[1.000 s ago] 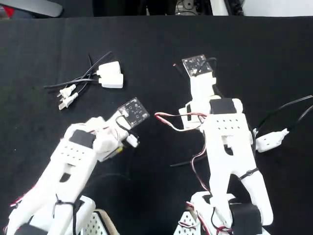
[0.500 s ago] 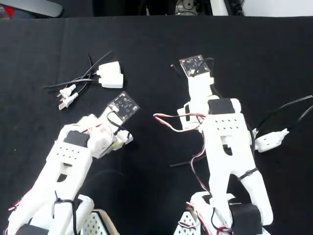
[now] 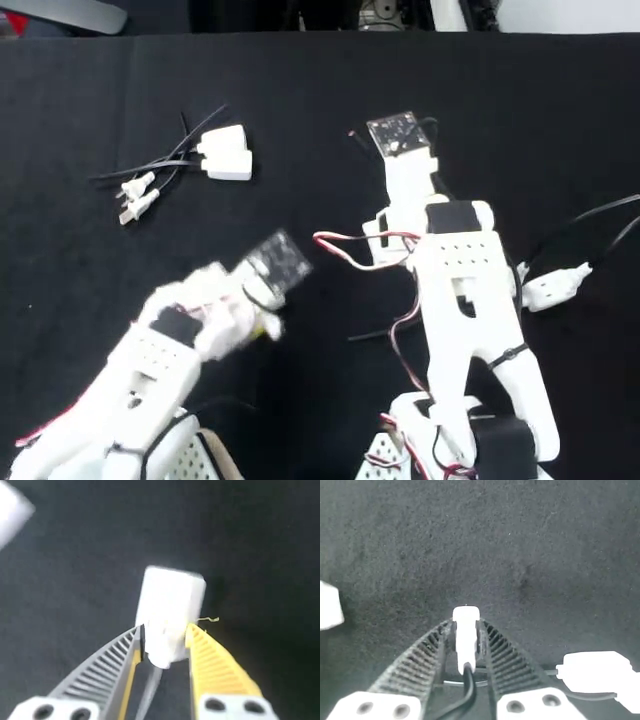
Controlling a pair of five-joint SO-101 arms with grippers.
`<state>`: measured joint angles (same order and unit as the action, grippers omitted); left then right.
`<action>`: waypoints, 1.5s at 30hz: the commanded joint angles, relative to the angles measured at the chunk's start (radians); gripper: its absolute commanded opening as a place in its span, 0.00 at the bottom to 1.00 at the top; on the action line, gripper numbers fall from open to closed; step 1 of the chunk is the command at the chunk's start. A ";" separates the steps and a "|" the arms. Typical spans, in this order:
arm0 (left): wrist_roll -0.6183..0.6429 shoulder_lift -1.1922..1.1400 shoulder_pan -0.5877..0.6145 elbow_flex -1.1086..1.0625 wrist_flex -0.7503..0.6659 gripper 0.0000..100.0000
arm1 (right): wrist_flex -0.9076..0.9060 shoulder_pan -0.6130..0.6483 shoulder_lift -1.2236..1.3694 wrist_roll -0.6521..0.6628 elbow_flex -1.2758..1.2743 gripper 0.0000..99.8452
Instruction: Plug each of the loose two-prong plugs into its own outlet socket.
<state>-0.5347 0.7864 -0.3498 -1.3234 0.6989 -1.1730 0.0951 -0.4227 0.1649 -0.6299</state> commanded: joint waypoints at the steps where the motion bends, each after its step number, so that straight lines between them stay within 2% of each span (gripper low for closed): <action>1: 0.014 0.017 -0.016 0.007 0.015 0.15 | 0.003 0.017 0.001 0.009 0.031 0.01; 6: 0.014 0.025 -0.016 0.076 0.117 0.14 | 0.003 0.017 0.001 0.028 0.031 0.01; 10: 0.015 0.138 0.053 0.102 0.192 0.14 | 0.003 0.017 0.001 0.037 0.031 0.01; 16: 0.133 0.523 0.120 0.108 0.387 0.14 | -0.049 0.064 -0.010 0.066 0.042 0.01; 19: 0.170 0.793 0.216 0.111 0.548 0.15 | -0.106 0.166 -0.031 0.066 0.070 0.01; 21: 0.192 0.976 0.321 0.076 0.623 0.15 | -0.121 0.245 -0.036 0.084 0.073 0.01; 23: 0.222 1.068 0.433 0.010 0.606 0.15 | -0.158 0.322 -0.022 0.106 0.094 0.01; 27: 0.230 0.956 0.622 -0.168 0.376 0.14 | -0.213 0.437 0.070 0.109 0.209 0.01; 31: 0.227 0.954 0.708 -0.341 0.224 0.14 | -0.219 0.525 0.231 0.104 0.349 0.01; 34: 0.232 0.974 0.740 -0.337 0.221 0.14 | -0.215 0.557 0.367 0.052 0.435 0.01; 37: 0.232 1.020 0.736 -0.338 0.295 0.14 | -0.210 0.569 0.463 0.037 0.464 0.01; 45: 0.226 1.037 0.736 -0.355 0.339 0.14 | -0.054 0.569 0.458 -0.040 0.340 0.01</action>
<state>-0.3122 1.8174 0.3759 -1.6747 1.0334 -1.2758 0.6567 0.0637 0.1419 -0.2677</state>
